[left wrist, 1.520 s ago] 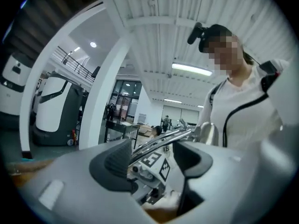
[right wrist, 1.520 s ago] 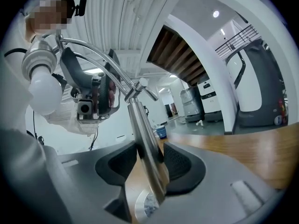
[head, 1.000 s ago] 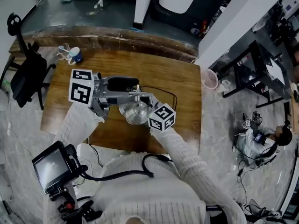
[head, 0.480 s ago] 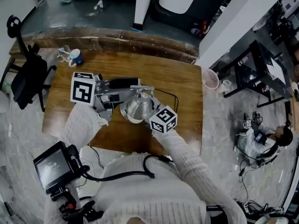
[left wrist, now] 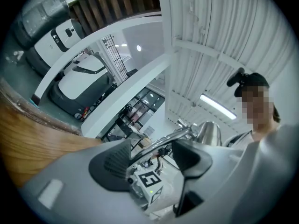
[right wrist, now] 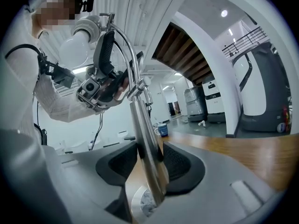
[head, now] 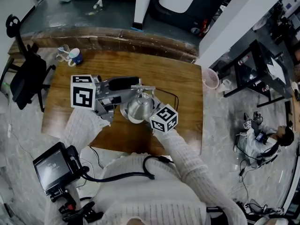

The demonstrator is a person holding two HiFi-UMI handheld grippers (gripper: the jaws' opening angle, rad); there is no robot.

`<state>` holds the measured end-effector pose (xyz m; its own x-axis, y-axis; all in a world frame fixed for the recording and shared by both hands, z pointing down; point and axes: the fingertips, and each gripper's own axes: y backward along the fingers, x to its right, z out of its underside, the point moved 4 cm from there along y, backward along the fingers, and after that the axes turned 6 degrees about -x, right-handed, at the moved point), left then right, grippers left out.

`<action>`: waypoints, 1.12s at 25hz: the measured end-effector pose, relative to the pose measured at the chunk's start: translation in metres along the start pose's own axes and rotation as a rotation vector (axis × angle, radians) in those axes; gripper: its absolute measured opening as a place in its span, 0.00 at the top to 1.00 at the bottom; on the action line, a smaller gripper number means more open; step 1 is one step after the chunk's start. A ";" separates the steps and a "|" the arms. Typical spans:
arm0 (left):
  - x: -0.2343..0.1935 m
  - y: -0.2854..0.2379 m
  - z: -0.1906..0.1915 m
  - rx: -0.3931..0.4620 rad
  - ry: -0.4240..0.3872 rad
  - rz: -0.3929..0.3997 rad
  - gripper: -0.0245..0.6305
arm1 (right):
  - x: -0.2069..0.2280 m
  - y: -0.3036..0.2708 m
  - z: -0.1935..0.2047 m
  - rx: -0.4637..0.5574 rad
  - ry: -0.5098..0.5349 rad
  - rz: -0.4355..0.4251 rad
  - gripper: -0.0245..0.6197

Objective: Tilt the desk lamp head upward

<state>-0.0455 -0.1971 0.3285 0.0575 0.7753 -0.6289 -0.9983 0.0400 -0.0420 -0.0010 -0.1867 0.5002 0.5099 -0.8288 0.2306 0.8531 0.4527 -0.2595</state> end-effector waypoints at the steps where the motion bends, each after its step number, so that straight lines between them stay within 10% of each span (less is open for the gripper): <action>1: 0.001 0.001 0.000 0.009 -0.009 -0.002 0.56 | 0.000 0.000 0.000 -0.004 -0.002 -0.001 0.70; 9: 0.013 0.010 0.005 -0.001 -0.138 -0.022 0.51 | 0.000 0.004 0.001 -0.016 -0.011 -0.008 0.70; 19: 0.007 0.053 0.062 0.063 -0.202 -0.320 0.55 | -0.003 0.048 -0.016 0.073 0.047 0.088 0.74; 28: 0.005 0.026 0.138 0.123 -0.336 -0.692 0.84 | -0.049 0.078 -0.008 -0.038 0.002 0.269 0.96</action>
<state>-0.0718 -0.1052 0.4319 0.6817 0.6973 -0.2216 -0.7312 0.6383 -0.2407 0.0396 -0.1140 0.4609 0.7171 -0.6812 0.1471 0.6824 0.6436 -0.3465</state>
